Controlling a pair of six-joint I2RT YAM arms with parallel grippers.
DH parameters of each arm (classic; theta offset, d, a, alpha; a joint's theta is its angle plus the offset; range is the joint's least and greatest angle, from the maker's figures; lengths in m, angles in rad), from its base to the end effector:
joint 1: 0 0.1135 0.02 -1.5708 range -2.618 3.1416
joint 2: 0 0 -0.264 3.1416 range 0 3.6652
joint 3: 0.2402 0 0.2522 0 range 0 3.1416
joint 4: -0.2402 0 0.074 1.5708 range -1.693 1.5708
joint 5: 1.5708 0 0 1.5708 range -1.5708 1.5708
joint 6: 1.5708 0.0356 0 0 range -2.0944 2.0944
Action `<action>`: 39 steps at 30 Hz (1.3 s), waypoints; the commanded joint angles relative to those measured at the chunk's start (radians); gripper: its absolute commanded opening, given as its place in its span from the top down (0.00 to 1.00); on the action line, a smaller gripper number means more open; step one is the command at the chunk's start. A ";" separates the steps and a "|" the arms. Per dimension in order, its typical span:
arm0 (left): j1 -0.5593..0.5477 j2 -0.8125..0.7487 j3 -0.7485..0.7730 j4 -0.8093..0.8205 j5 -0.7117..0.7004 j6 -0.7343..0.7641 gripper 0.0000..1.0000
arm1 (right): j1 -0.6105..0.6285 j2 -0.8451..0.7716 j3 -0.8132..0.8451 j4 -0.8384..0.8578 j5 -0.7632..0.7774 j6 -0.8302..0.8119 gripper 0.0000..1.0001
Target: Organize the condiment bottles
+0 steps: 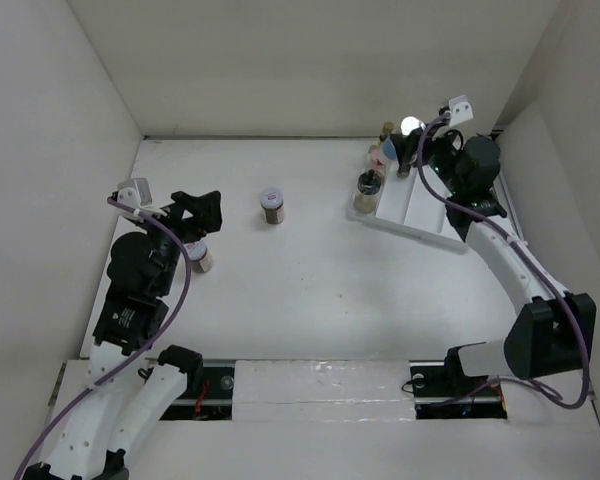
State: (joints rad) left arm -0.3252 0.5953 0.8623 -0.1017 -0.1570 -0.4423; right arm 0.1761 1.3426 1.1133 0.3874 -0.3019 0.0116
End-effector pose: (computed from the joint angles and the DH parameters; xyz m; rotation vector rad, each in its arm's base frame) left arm 0.1245 -0.0361 0.4020 -0.2150 1.4117 -0.5248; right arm 0.3123 0.0663 0.3904 -0.3658 1.3824 0.3678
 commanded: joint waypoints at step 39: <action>0.003 0.034 0.000 0.053 0.022 0.008 0.14 | -0.035 0.228 0.068 -0.145 0.268 -0.012 0.11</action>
State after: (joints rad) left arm -0.3252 0.6319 0.8623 -0.0948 -0.1429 -0.4427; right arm 0.1219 1.6890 1.1381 0.2115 -0.0780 0.0193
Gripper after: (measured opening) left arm 0.861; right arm 0.886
